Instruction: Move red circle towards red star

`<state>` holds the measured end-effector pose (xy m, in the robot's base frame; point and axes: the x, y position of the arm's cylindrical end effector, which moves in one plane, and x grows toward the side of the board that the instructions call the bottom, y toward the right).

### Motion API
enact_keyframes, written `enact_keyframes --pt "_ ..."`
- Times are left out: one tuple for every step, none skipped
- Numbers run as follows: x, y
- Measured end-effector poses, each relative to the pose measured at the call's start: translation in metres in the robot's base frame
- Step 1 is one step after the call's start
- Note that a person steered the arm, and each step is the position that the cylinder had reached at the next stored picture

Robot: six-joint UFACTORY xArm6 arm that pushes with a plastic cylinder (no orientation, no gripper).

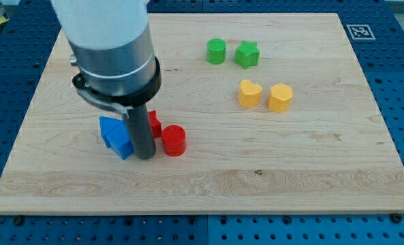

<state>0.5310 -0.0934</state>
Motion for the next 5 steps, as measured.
enact_keyframes --pt "-0.022 -0.009" --pt "-0.031 -0.009" --pt "-0.032 -0.006" --pt "-0.025 0.005" --pt "-0.002 0.009"
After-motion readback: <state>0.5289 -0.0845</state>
